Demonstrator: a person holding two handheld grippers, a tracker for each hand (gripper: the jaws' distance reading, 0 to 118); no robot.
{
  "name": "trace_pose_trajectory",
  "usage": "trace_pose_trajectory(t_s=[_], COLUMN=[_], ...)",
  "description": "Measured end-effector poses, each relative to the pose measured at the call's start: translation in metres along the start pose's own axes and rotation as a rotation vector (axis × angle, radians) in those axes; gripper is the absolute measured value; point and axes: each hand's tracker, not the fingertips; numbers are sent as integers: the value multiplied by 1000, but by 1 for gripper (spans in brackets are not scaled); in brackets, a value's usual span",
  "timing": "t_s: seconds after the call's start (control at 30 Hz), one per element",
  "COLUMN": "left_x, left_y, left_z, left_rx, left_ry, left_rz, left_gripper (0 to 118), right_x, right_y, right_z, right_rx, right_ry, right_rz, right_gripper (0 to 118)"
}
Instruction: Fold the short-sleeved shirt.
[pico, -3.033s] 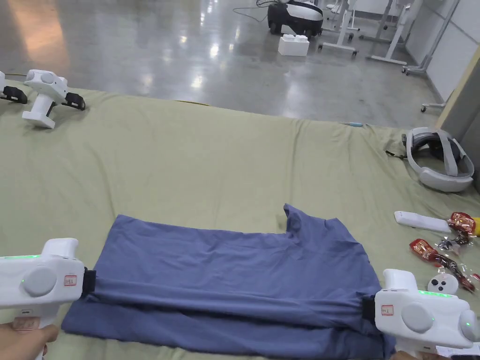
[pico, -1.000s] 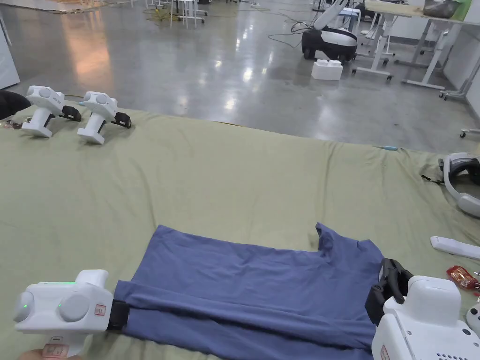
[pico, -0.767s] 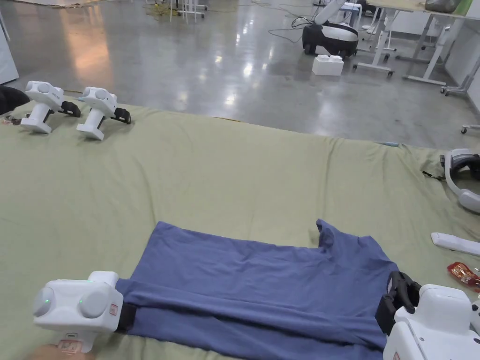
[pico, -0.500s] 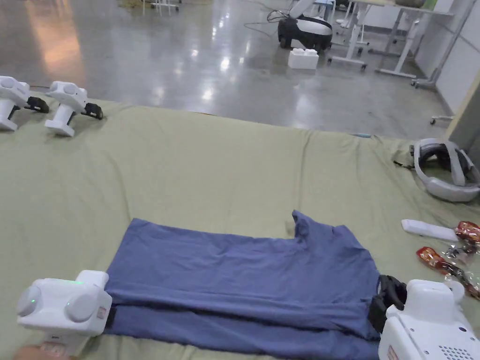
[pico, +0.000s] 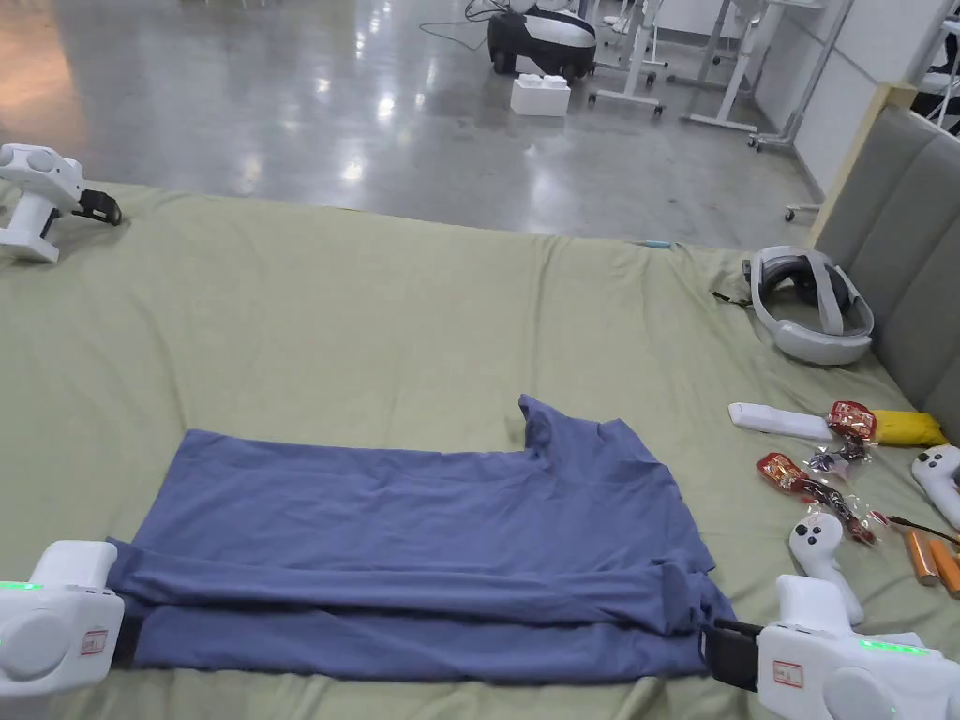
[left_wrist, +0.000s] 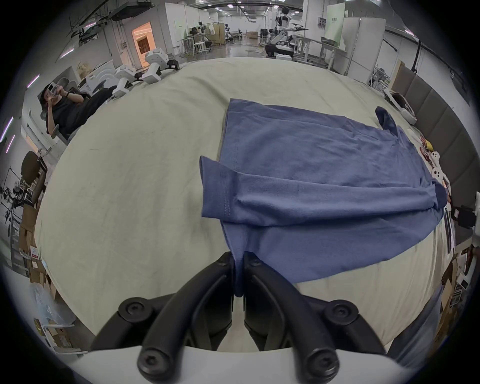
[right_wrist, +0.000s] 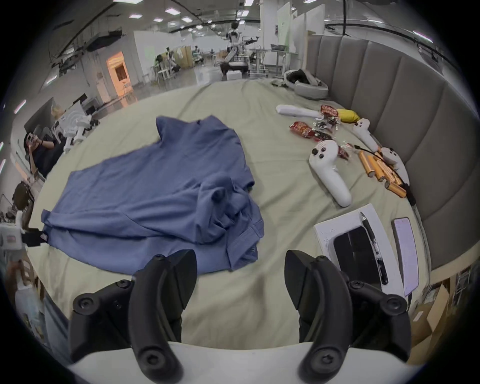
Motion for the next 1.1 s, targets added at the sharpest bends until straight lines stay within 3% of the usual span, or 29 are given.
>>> trace_pose_trajectory(t_s=[0.17,0.4,0.67,0.83,1.03,1.1], left_x=[2,3,5,9,8,6], left_y=[-2,-2,-7,-10,-10,-10], left_z=[0,-1,-9,-11,-8,-7], left_rx=[-5,-9,-31,-39,-31,-25], left_ry=[2,8,5,0,-9,-11], left_rz=[4,8,10,22,32,44], left_gripper=[9,9,9,9,9,9], right_x=[-6,-13,-11,-22,-29,-34], right_y=[3,-9,-22,-34,-17,-15], right_z=[-30,-62,-62,-61,-59,-56], right_rx=[-78,-135,-81,-25,-84,-66], right_ry=[59,24,28,-22,-54,-60], right_rz=[78,85,15,41,14,51], right_gripper=[80,84,84,85,74,68])
